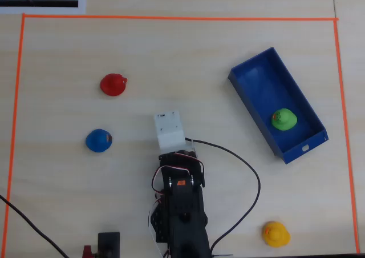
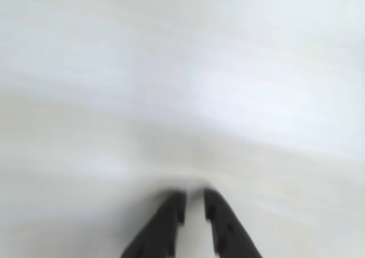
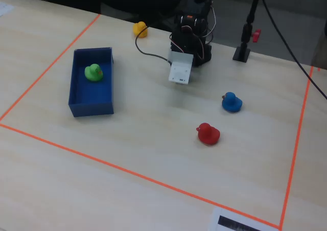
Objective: Grasp green duck and put it into box.
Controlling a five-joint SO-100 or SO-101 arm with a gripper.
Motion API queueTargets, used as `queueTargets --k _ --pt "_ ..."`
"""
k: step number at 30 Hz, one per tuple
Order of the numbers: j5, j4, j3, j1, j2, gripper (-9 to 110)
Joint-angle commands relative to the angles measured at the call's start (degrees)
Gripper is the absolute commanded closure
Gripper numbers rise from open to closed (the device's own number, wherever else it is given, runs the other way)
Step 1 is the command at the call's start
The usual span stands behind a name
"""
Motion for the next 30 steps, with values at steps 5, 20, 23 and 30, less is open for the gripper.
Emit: queueTargets --k 5,20,23,30 --pt "2.0 3.5 0.2 -0.3 3.1 101" --pt "3.0 3.7 0.2 -0.3 3.1 98" --pt "3.1 3.7 0.2 -0.3 3.1 98" --pt "3.2 3.7 0.2 -0.3 3.1 98"
